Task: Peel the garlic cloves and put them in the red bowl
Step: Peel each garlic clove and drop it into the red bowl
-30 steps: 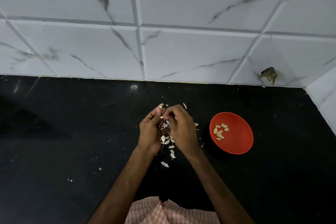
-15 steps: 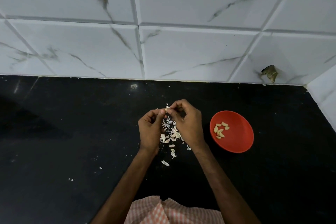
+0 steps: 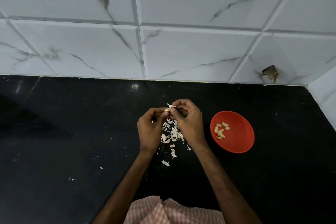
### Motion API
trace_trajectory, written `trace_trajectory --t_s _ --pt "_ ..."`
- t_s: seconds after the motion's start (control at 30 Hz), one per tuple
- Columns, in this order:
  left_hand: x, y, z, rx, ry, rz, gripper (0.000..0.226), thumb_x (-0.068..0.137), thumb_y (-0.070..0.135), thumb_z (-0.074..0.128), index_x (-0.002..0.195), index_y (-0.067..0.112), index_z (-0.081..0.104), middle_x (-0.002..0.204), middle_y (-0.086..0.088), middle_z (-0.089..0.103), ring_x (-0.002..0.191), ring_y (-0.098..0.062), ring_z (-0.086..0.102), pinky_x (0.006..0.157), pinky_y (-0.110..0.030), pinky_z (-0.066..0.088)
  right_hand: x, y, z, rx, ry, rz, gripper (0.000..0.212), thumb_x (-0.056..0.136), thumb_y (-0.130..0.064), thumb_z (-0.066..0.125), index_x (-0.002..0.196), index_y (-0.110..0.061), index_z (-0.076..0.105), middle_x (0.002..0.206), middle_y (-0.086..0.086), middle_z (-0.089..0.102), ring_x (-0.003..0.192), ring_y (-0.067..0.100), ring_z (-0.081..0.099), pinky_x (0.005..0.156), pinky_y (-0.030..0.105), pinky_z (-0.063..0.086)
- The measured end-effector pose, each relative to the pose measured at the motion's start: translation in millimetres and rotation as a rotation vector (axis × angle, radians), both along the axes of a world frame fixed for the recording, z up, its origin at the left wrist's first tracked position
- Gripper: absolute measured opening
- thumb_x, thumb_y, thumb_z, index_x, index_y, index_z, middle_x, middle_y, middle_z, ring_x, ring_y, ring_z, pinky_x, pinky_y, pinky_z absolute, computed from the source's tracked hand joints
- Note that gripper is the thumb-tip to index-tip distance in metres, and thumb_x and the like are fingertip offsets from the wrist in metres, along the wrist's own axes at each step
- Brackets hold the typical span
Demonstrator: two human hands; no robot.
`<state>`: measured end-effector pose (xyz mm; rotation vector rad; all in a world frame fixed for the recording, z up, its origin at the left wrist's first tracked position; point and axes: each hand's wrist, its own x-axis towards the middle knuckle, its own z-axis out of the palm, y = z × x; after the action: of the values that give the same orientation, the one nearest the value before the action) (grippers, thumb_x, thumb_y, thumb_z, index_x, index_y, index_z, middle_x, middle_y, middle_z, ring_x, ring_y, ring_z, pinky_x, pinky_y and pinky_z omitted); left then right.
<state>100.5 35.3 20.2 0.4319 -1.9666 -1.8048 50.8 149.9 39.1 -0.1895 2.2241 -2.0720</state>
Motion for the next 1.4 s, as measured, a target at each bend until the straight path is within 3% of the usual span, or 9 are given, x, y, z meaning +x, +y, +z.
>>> trace_trajectory --t_s 0.2,0.33,0.47,0.57,0.77,0.93,1.1,1.23,1.4 --pt "1.5 1.0 0.1 -0.085 0.037 0.013 0.010 0.091 0.004 0.072 0.092 0.013 0.075 0.090 0.008 0.077 0.086 -0.015 0.072 0.078 -0.028 0.058 1.5 -4.3 3.8 -0.180 -0.169 -0.060 0.023 0.084 0.007 0.071 0.095 -0.011 0.062 0.092 0.016 0.072 0.086 0.028 0.073 0.079 0.040 0.061" --pt "-1.3 -2.6 -1.0 0.091 0.020 -0.010 0.010 0.093 0.005 0.070 0.095 0.013 0.075 0.089 -0.003 0.077 0.087 -0.031 0.071 0.080 -0.040 0.058 2.5 -3.0 6.2 -0.216 -0.146 -0.021 0.031 0.085 0.006 0.074 0.106 -0.009 0.056 0.094 0.017 0.075 0.093 0.030 0.074 0.086 0.043 0.060" --pt "0.3 -0.4 5.4 0.270 -0.025 -0.019 0.008 0.095 0.009 0.067 0.100 0.006 0.074 0.082 -0.005 0.075 0.059 -0.014 0.059 0.046 -0.026 0.047 2.2 -2.0 7.6 -0.052 0.011 0.007 0.035 0.087 -0.002 0.076 0.109 -0.016 0.053 0.094 0.008 0.077 0.095 0.021 0.075 0.091 0.044 0.058" --pt "1.2 0.7 3.8 0.321 -0.050 -0.021 0.011 0.096 0.011 0.065 0.101 0.004 0.072 0.080 -0.002 0.073 0.051 -0.003 0.053 0.038 -0.021 0.039 2.8 -2.8 10.7 -0.008 0.056 0.012 0.034 0.087 -0.001 0.074 0.110 -0.014 0.052 0.093 0.006 0.076 0.092 0.017 0.075 0.087 0.038 0.060" --pt "-1.1 2.9 1.6 0.327 -0.042 -0.079 0.016 0.096 0.013 0.064 0.101 0.001 0.073 0.081 -0.007 0.071 0.061 -0.010 0.060 0.051 -0.019 0.047 2.1 -6.3 12.2 0.012 0.020 -0.034 0.036 0.088 0.008 0.067 0.106 -0.017 0.049 0.092 0.010 0.071 0.082 0.011 0.072 0.075 0.025 0.057" --pt "0.5 0.4 -1.7 0.237 -0.057 -0.138 0.011 0.097 0.012 0.065 0.102 0.010 0.074 0.085 -0.004 0.073 0.062 -0.005 0.058 0.052 -0.015 0.042 1.4 -5.7 11.3 -0.118 -0.060 -0.079 0.034 0.079 -0.004 0.070 0.102 -0.020 0.052 0.092 0.022 0.067 0.080 0.024 0.069 0.079 0.039 0.061" --pt "-2.0 2.9 -3.2 0.199 -0.022 -0.070 0.009 0.091 0.005 0.071 0.089 0.014 0.075 0.087 -0.006 0.076 0.086 -0.028 0.072 0.079 -0.041 0.058 1.8 -8.7 10.6 -0.158 -0.096 -0.037 0.034 0.085 0.006 0.067 0.102 -0.018 0.050 0.088 0.009 0.067 0.081 0.019 0.067 0.081 0.041 0.059" --pt "-0.7 5.8 -3.6 0.228 0.026 -0.014 0.009 0.093 0.002 0.067 0.091 0.007 0.074 0.087 -0.012 0.074 0.089 -0.037 0.069 0.084 -0.049 0.055 -2.5 -11.4 18.3 -0.289 -0.383 -0.028 0.029 0.090 0.006 0.063 0.100 -0.017 0.050 0.090 0.009 0.063 0.066 0.009 0.061 0.060 0.027 0.055" --pt "0.3 7.0 -3.9 0.218 0.061 -0.017 0.009 0.096 0.001 0.064 0.094 0.004 0.072 0.088 -0.010 0.073 0.087 -0.025 0.068 0.083 -0.035 0.055 -4.9 -7.1 15.7 -0.255 -0.557 -0.009 0.025 0.087 0.000 0.069 0.095 -0.018 0.054 0.075 0.000 0.055 0.053 0.004 0.046 0.047 0.019 0.041"
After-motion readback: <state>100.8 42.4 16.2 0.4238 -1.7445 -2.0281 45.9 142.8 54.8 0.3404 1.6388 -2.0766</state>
